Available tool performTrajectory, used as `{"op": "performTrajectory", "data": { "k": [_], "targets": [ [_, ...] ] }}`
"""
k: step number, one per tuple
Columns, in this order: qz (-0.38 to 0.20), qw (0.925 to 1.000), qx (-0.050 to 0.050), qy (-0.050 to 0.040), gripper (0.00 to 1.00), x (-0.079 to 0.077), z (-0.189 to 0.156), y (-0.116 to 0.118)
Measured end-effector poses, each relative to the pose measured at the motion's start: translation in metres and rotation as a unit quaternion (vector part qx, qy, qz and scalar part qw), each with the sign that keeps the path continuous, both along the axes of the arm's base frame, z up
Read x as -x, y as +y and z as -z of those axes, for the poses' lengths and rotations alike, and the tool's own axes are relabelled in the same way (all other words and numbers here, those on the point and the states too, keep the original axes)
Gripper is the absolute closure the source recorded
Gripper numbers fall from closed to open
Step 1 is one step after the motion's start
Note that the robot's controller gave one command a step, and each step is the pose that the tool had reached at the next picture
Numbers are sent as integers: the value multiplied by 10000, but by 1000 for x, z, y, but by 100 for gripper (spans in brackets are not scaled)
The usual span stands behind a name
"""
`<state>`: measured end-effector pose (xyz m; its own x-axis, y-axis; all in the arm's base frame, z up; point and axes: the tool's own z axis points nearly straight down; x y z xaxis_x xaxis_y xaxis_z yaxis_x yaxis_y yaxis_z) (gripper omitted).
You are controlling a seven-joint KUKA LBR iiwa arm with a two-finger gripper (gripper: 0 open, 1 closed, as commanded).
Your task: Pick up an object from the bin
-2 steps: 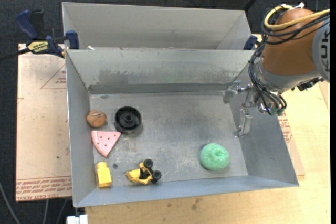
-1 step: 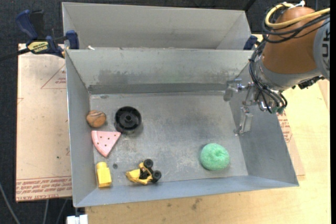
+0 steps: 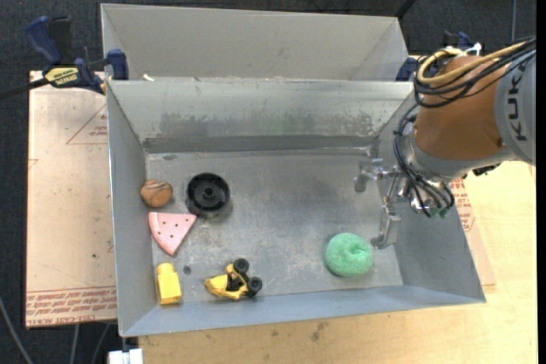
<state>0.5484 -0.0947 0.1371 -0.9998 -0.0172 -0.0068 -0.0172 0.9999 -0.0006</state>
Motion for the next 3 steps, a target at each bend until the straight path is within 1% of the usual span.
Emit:
{"op": "performTrajectory", "data": {
  "k": [1, 2, 3],
  "targets": [
    [-384, 9993, -6, 31, 0, 13, 49, -4],
    [-480, 9988, 1, 25, 0, 41, 61, 11],
    [197, 9998, -8, 22, 100, 44, 67, 21]
  ]
}}
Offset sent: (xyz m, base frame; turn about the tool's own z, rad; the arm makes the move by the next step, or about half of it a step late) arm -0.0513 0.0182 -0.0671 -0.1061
